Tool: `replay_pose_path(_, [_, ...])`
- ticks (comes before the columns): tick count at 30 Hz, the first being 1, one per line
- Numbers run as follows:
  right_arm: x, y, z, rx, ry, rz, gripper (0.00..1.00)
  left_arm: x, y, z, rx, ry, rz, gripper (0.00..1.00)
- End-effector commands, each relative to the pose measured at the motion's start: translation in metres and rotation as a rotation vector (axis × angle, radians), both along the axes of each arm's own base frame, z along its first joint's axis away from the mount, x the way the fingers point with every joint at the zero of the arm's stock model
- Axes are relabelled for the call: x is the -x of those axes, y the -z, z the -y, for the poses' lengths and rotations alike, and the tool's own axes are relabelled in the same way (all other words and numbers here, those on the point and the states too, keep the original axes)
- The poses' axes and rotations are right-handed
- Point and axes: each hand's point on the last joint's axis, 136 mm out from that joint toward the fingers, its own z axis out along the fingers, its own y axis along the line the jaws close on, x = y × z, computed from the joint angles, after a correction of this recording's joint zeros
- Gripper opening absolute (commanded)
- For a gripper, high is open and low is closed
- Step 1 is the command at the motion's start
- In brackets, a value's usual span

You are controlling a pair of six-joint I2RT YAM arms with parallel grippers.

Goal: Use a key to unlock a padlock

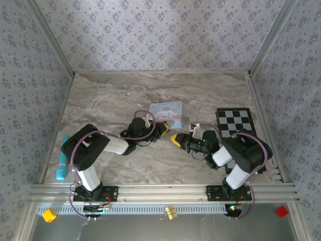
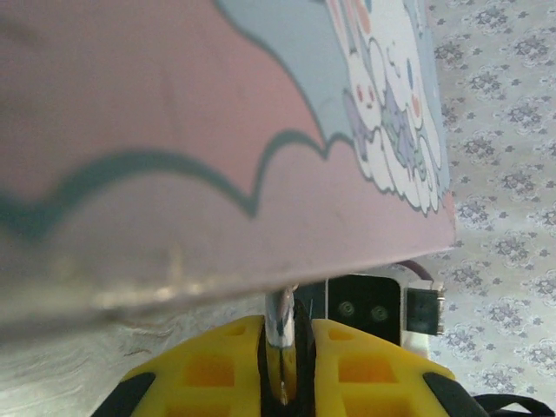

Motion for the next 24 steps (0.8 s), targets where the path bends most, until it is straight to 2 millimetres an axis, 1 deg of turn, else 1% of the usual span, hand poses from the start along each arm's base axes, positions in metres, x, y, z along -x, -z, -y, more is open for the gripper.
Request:
replay_pose_path(1, [-0.004, -0.012, -0.001, -0.016, 0.002, 0.042, 0.0, 0.004, -0.032, 0.005, 0.066, 0.037, 0.086, 0.0])
replay_pose_path(6, [-0.005, -0.008, -0.002, -0.01, 0.001, 0.034, 0.0, 0.005, -0.03, 0.005, 0.075, 0.036, 0.076, 0.0])
replay_pose_path(14, [-0.004, 0.004, -0.003, 0.012, -0.014, 0.011, 0.0, 0.008, -0.034, 0.01, 0.085, 0.054, 0.085, 0.0])
replay_pose_path(24, [-0.009, 0.001, -0.005, 0.008, -0.008, 0.024, 0.0, 0.011, -0.035, 0.011, 0.088, 0.059, 0.087, 0.0])
